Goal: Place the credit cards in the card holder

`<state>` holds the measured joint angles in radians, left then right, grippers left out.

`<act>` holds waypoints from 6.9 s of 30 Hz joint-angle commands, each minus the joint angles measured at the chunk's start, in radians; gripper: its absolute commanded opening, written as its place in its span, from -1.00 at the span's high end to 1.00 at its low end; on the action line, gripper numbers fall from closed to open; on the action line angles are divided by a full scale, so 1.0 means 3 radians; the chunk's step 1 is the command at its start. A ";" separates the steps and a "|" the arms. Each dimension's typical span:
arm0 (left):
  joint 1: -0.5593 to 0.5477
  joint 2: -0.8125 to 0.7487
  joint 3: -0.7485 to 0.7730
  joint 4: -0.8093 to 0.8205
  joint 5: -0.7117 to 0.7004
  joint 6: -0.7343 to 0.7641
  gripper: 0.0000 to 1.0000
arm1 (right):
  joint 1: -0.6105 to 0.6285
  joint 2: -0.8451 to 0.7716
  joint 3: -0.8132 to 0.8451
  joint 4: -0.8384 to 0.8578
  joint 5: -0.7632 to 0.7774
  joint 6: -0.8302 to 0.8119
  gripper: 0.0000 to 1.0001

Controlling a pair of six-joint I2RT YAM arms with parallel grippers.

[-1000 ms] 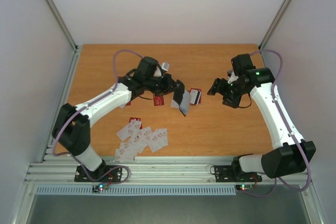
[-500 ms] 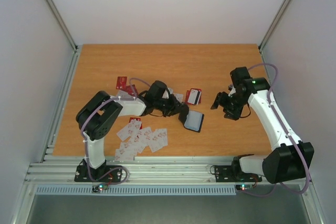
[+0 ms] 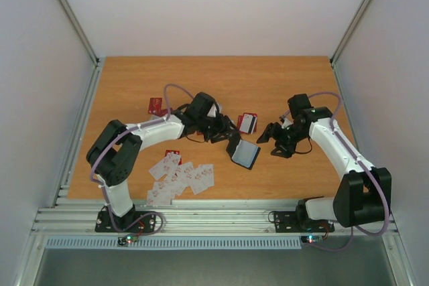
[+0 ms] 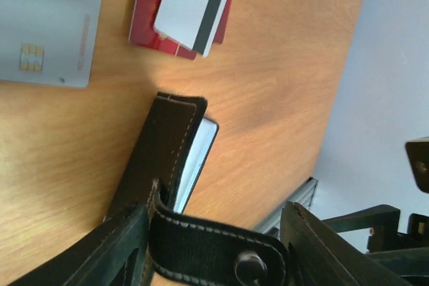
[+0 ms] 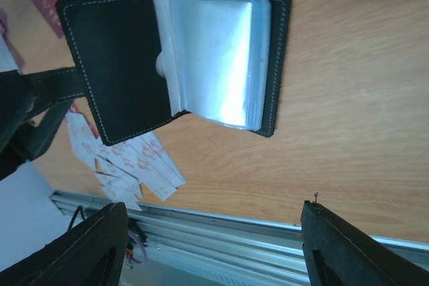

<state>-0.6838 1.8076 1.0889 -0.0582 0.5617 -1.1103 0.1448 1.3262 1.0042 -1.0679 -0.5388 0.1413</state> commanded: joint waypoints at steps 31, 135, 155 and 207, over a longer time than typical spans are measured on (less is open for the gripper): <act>-0.0069 0.0451 0.1018 -0.2237 -0.0170 0.2649 0.36 | -0.0094 0.0606 -0.0678 0.1593 -0.0908 0.0398 -0.23; -0.0088 0.0445 0.0860 -0.2284 -0.0051 0.2629 0.51 | 0.0639 0.1467 0.0119 0.1435 -0.0750 0.0108 -0.13; 0.0212 -0.0323 0.0479 -0.2502 -0.0206 0.2496 0.47 | 0.0843 0.1964 0.0738 0.1337 -0.0789 0.0061 -0.13; -0.0113 -0.0381 0.0175 -0.2150 -0.0335 0.2362 0.13 | 0.0903 0.1544 0.0501 0.0497 -0.0161 -0.0824 -0.20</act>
<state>-0.7212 1.8072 1.1622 -0.6693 0.5652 -0.3820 0.4107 1.8259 1.1442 -0.9035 -0.5358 -0.0593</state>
